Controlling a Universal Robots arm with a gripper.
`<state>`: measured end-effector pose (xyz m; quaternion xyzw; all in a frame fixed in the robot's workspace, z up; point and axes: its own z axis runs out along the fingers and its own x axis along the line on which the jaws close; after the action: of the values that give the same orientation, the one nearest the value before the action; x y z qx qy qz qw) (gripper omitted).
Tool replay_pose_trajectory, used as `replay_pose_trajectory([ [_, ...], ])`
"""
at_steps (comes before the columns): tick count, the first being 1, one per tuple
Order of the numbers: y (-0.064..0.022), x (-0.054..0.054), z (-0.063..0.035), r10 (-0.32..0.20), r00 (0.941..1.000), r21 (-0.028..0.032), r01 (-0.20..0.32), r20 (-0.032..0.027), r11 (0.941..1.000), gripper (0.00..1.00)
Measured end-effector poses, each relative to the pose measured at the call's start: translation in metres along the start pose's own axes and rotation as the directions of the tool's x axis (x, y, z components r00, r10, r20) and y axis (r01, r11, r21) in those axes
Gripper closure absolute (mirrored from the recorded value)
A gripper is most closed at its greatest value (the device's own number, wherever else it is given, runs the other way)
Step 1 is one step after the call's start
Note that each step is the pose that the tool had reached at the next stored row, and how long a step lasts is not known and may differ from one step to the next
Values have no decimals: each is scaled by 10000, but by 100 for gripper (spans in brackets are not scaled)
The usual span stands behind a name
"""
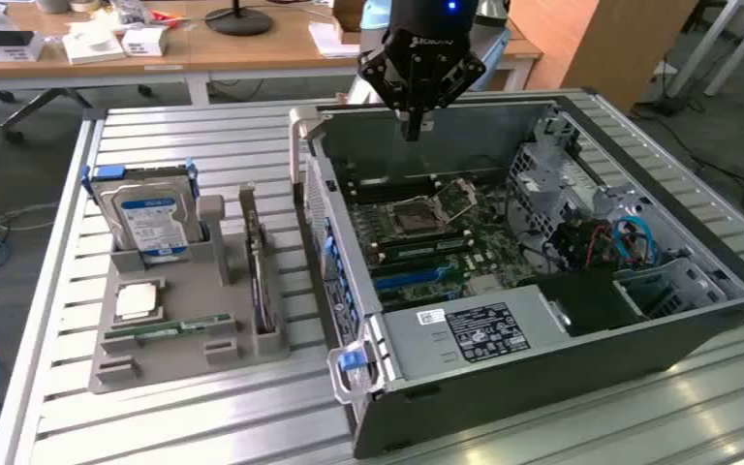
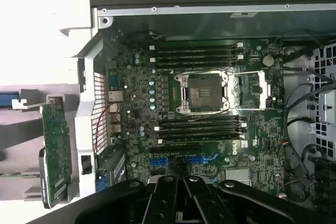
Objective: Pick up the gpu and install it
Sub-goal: 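Reach for the gpu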
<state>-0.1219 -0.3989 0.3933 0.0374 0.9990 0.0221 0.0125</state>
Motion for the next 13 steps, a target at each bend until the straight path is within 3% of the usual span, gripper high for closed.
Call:
replay_pose_trajectory([
  [13, -1, 12, 1, 1, 10000, -1, -1, 1, 10000, 89],
])
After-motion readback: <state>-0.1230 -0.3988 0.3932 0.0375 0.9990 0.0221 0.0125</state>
